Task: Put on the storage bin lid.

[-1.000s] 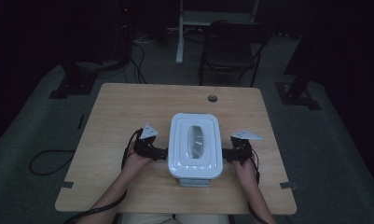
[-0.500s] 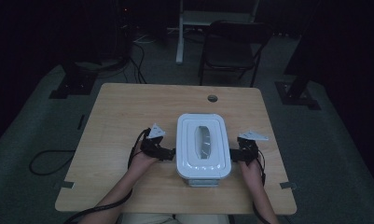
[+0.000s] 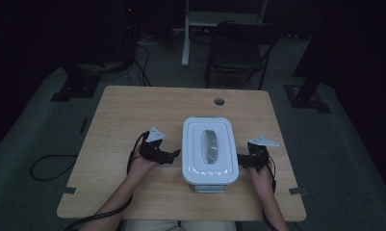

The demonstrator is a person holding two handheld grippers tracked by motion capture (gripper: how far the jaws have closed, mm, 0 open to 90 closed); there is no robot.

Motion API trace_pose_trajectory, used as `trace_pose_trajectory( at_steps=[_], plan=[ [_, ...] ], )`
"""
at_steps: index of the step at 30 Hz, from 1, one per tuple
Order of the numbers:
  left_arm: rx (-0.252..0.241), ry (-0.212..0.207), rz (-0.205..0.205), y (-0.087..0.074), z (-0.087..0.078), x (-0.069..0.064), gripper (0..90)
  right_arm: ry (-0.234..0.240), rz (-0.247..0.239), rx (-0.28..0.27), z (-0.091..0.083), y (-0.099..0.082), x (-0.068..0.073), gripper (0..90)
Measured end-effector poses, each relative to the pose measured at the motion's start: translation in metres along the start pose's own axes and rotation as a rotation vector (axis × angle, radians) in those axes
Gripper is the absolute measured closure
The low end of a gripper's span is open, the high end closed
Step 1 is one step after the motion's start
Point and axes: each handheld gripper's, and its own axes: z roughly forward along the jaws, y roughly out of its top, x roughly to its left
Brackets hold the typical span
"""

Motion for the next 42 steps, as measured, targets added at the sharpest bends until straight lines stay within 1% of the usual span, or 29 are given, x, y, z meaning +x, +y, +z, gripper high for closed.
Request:
trace_pose_trajectory(
  at_steps=[5, 11, 20, 23, 28, 30, 34, 38, 39, 42],
  plan=[
    [0.000, 0.020, -0.014, -0.004, -0.005, 0.005, 1.5, -0.009, 0.001, -0.007, -0.007, -0.003, -0.003, 12.6],
    [0.007, 0.047, -0.034, -0.010, -0.013, 0.014, 1.5, -0.036, 0.005, -0.019, -0.014, -0.007, -0.008, 12.6],
    [0.021, 0.093, -0.056, -0.022, -0.028, 0.029, 1.5, -0.063, 0.026, -0.023, -0.023, -0.014, -0.016, 12.6],
    [0.022, 0.108, -0.071, -0.026, -0.034, 0.035, 1.5, -0.069, 0.038, -0.032, -0.026, -0.017, -0.018, 12.6],
    [0.023, 0.140, -0.074, -0.032, -0.044, 0.041, 1.5, -0.086, 0.051, -0.041, -0.031, -0.019, -0.021, 12.6],
    [0.020, 0.149, -0.082, -0.034, -0.048, 0.043, 1.5, -0.090, 0.062, -0.047, -0.034, -0.020, -0.022, 12.6],
    [0.023, 0.167, -0.087, -0.039, -0.056, 0.048, 1.5, -0.113, 0.074, -0.055, -0.039, -0.024, -0.025, 12.6],
    [0.015, 0.186, -0.105, -0.045, -0.064, 0.053, 1.5, -0.137, 0.088, -0.058, -0.043, -0.027, -0.029, 12.6],
    [0.018, 0.192, -0.109, -0.047, -0.066, 0.054, 1.5, -0.136, 0.092, -0.057, -0.044, -0.027, -0.031, 12.6],
    [0.017, 0.214, -0.120, -0.052, -0.073, 0.058, 1.5, -0.162, 0.093, -0.055, -0.047, -0.029, -0.032, 12.6]
  ],
)
